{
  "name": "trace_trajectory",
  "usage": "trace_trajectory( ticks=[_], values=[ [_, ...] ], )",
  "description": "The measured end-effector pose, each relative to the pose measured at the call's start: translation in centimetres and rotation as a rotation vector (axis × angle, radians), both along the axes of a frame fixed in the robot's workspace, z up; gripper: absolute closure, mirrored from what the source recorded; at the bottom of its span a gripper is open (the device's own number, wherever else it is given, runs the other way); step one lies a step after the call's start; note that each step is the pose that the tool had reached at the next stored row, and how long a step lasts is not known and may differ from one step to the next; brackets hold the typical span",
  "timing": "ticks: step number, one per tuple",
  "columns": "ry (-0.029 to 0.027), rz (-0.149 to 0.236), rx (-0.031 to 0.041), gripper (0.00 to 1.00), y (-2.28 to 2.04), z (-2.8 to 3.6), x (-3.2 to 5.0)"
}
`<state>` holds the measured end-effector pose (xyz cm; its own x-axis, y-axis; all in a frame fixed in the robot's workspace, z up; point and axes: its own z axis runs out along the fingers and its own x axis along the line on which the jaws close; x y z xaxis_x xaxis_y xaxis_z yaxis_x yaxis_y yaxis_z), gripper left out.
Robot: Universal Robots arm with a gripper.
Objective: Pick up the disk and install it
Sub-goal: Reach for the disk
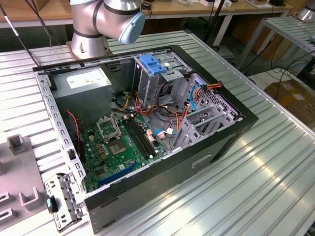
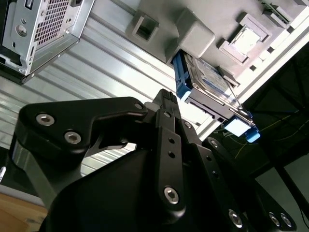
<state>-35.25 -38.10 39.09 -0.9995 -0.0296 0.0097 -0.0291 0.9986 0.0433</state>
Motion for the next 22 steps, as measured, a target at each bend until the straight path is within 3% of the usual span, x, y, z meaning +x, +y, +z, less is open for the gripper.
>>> trace_trajectory(
  ticks=[9, 11, 13, 17, 22],
  values=[
    [0.0001, 0.0, 0.0, 0.89, 0.0, 0.0, -0.15],
    [0.0067, 0.0, 0.0004, 0.89, 0.0, -0.01, -0.68],
    [0.0113, 0.0, 0.0007, 0.89, 0.0, -0.07, -1.94],
    [0.0124, 0.001, 0.0015, 0.89, -0.15, -0.34, -5.89],
    [0.0125, 0.004, 0.0015, 0.89, -0.2, -0.58, -8.58]
  ],
)
